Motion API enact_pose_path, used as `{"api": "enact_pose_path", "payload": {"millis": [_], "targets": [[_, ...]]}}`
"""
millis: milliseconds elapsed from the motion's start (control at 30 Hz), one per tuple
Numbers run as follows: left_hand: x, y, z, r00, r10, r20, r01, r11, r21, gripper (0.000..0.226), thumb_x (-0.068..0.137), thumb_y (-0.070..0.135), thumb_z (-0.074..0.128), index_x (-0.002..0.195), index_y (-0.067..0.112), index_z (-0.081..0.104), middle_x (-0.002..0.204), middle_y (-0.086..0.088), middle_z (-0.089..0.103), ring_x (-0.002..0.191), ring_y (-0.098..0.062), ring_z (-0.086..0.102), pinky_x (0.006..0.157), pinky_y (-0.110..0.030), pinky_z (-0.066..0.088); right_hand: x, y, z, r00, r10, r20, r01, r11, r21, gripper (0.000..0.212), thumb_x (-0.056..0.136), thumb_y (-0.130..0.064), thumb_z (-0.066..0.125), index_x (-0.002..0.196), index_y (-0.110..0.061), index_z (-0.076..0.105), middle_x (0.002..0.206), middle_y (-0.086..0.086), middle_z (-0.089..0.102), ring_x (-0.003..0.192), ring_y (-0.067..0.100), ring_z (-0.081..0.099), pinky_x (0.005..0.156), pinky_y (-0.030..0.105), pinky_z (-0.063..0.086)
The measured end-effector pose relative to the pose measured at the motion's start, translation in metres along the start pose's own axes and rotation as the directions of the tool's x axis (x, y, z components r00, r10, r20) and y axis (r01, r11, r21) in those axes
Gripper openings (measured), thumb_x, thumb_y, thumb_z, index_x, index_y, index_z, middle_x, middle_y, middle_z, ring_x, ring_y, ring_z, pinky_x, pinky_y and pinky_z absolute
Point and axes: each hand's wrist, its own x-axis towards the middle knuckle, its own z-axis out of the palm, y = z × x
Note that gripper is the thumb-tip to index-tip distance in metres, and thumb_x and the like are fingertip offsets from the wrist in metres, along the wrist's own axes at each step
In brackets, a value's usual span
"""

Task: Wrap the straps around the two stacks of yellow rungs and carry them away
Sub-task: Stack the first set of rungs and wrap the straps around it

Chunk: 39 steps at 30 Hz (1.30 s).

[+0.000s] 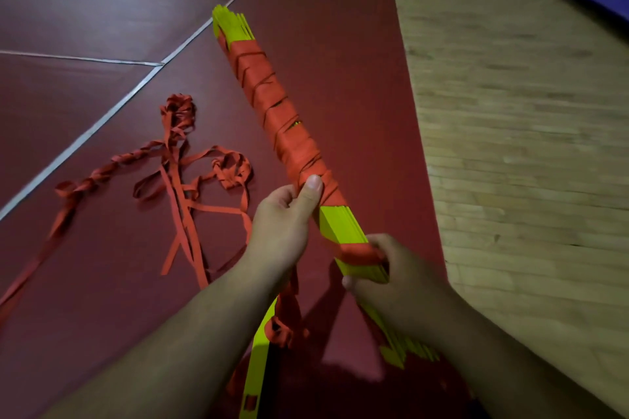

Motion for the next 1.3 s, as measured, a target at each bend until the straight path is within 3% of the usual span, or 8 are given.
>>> {"api": "enact_pose_path", "payload": {"millis": [167, 333, 567, 700, 900, 967, 1100, 1300], "targets": [[0.004, 0.001, 0.001, 0.995, 0.095, 0.041, -0.097, 0.993, 0.063, 0.048, 0.093, 0.054, 0.057, 0.073, 0.012, 0.047, 0.053, 0.009, 0.031, 0.046, -0.008, 0.027, 0.044, -0.024, 0.023, -0.001, -0.003, 0.012, 0.987, -0.005, -0.159, -0.022, 0.985, -0.168, 0.044, 0.08, -0.053, 0.069, 0.113, -0.034, 0.047, 0.1, -0.01, 0.064, 0.101, 0.023, 0.064, 0.074, 0.032, 0.047], [0.015, 0.01, -0.018, 0.964, 0.118, 0.238, -0.109, 0.993, -0.051, 0.036, 0.082, 0.048, 0.058, 0.083, 0.012, 0.054, 0.052, 0.012, 0.038, 0.043, -0.001, 0.031, 0.042, -0.016, 0.027, 0.004, 0.002, -0.017, 0.992, -0.037, -0.124, 0.045, 0.997, 0.063, 0.03, 0.07, -0.043, 0.083, 0.09, -0.031, 0.065, 0.078, -0.012, 0.069, 0.073, 0.001, 0.063, 0.067, 0.026, 0.051], [0.02, 0.004, -0.029, 0.831, 0.252, 0.496, -0.186, 0.966, -0.18, 0.053, 0.066, 0.076, 0.07, 0.074, 0.023, 0.064, 0.052, 0.011, 0.042, 0.042, 0.0, 0.036, 0.045, -0.014, 0.031, 0.0, 0.003, -0.027, 0.966, -0.124, 0.227, -0.016, 0.847, 0.531, 0.034, 0.068, -0.019, 0.084, 0.099, -0.019, 0.071, 0.074, 0.001, 0.07, 0.066, 0.015, 0.065, 0.058, 0.031, 0.052], [0.018, 0.005, -0.034, 0.725, 0.3, 0.621, -0.147, 0.947, -0.286, 0.033, 0.07, 0.061, 0.077, 0.088, 0.033, 0.074, 0.062, 0.016, 0.059, 0.045, 0.005, 0.04, 0.044, -0.011, 0.033, -0.002, 0.008, -0.039, 0.895, -0.15, 0.421, -0.165, 0.765, 0.623, 0.05, 0.07, -0.021, 0.08, 0.11, 0.0, 0.058, 0.074, 0.023, 0.061, 0.054, 0.027, 0.059, 0.056, 0.034, 0.05], [0.011, -0.004, -0.023, 0.779, 0.168, 0.604, 0.057, 0.94, -0.336, 0.089, 0.064, 0.061, 0.084, 0.127, 0.004, 0.058, 0.108, -0.021, 0.056, 0.046, 0.001, 0.038, 0.046, -0.013, 0.034, -0.005, 0.012, -0.035, 0.816, -0.211, 0.538, -0.311, 0.624, 0.717, 0.039, 0.066, -0.021, 0.076, 0.099, -0.005, 0.062, 0.065, 0.025, 0.059, 0.044, 0.027, 0.059, 0.044, 0.03, 0.051], [0.005, -0.001, -0.017, 0.783, 0.221, 0.581, 0.009, 0.931, -0.365, 0.079, 0.068, 0.06, 0.081, 0.123, 0.007, 0.062, 0.111, -0.018, 0.065, 0.048, 0.003, 0.042, 0.046, -0.012, 0.035, -0.006, 0.011, -0.037, 0.797, -0.193, 0.572, -0.348, 0.626, 0.698, 0.043, 0.06, -0.023, 0.082, 0.097, -0.008, 0.064, 0.065, 0.026, 0.059, 0.045, 0.028, 0.06, 0.044, 0.03, 0.051], [-0.006, 0.015, -0.005, 0.892, 0.232, 0.389, -0.105, 0.941, -0.321, 0.018, 0.089, 0.026, 0.058, 0.075, 0.015, 0.06, 0.05, 0.011, 0.056, 0.042, 0.004, 0.047, 0.046, -0.009, 0.036, -0.002, 0.006, -0.046, 0.891, -0.086, 0.446, -0.233, 0.756, 0.611, 0.054, 0.064, -0.03, 0.086, 0.11, -0.011, 0.064, 0.083, 0.02, 0.072, 0.062, 0.027, 0.07, 0.052, 0.032, 0.057], [-0.003, 0.006, 0.0, 0.967, 0.178, 0.181, -0.151, 0.976, -0.156, 0.028, 0.085, 0.034, 0.072, 0.075, 0.015, 0.055, 0.055, 0.014, 0.051, 0.052, 0.001, 0.044, 0.051, -0.015, 0.037, -0.001, -0.002, -0.017, 0.999, -0.054, 0.006, 0.055, 0.987, -0.152, 0.075, 0.061, -0.06, 0.082, 0.124, -0.044, 0.044, 0.102, -0.015, 0.065, 0.093, 0.009, 0.064, 0.079, 0.033, 0.052]]}}
